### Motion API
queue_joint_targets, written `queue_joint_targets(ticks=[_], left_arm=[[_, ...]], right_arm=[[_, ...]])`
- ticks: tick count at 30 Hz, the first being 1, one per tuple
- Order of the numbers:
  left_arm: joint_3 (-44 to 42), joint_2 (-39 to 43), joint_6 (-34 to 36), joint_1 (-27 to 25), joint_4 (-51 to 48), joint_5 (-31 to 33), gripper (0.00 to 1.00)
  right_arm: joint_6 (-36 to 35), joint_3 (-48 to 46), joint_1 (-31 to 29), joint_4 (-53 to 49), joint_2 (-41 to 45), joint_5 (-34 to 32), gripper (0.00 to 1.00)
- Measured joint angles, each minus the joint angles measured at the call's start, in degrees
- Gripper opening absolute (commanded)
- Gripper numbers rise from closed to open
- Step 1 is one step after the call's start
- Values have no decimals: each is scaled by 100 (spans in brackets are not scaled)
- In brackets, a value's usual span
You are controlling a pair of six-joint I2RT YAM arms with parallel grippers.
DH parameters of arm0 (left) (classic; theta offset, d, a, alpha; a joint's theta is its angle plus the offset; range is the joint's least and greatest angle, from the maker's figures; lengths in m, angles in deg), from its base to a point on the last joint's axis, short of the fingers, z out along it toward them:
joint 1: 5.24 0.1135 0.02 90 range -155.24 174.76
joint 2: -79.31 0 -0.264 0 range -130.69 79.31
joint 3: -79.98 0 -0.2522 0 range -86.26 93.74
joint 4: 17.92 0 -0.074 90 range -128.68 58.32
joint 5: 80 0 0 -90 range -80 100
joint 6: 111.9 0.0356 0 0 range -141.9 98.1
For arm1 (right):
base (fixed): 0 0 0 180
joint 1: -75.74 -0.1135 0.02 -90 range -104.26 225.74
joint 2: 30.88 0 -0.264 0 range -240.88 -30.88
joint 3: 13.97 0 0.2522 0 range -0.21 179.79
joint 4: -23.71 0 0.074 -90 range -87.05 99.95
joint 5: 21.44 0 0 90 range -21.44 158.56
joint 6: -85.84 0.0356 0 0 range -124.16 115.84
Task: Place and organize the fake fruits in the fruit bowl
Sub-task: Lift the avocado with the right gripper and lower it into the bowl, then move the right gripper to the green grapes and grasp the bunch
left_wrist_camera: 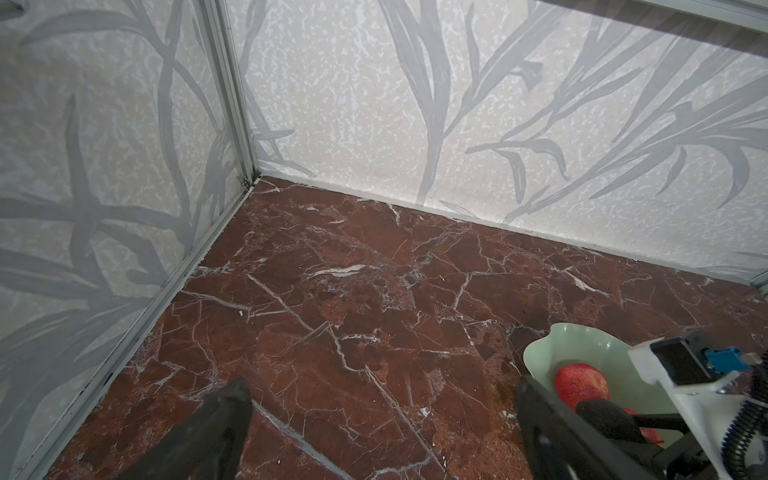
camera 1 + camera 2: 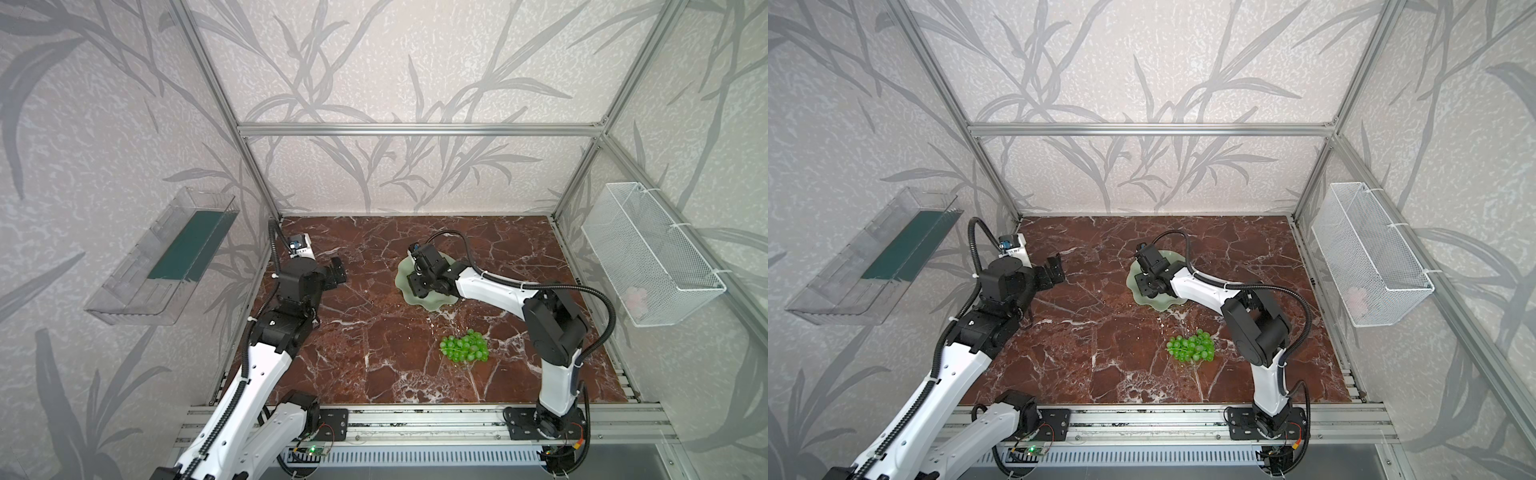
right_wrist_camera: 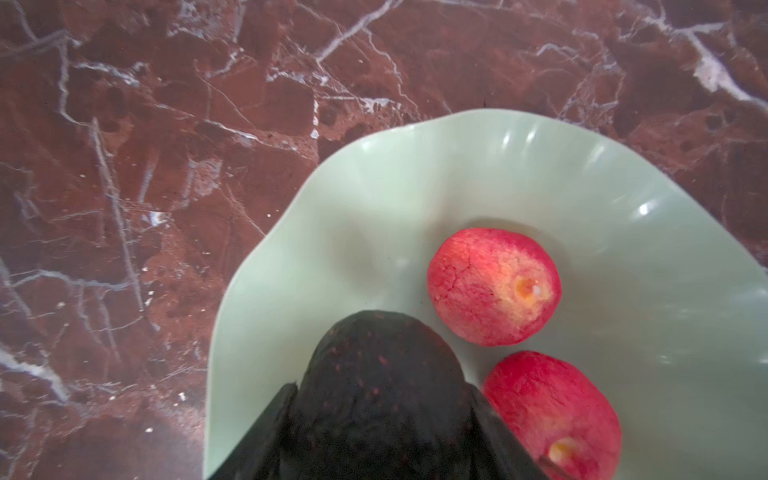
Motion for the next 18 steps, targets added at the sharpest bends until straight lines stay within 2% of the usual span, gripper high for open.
queue_joint_targets(ticks=[5, 12, 18], left_arm=[[0, -85, -17, 35, 0, -72, 99], [0, -98, -37, 70, 0, -107, 99], [0, -98, -39, 96, 0, -120, 98]], right_arm=[[-24, 0, 79, 13, -190, 114, 49], [-76, 52, 98, 59, -326, 181, 69], [-94, 55, 107, 94, -267, 297, 78]])
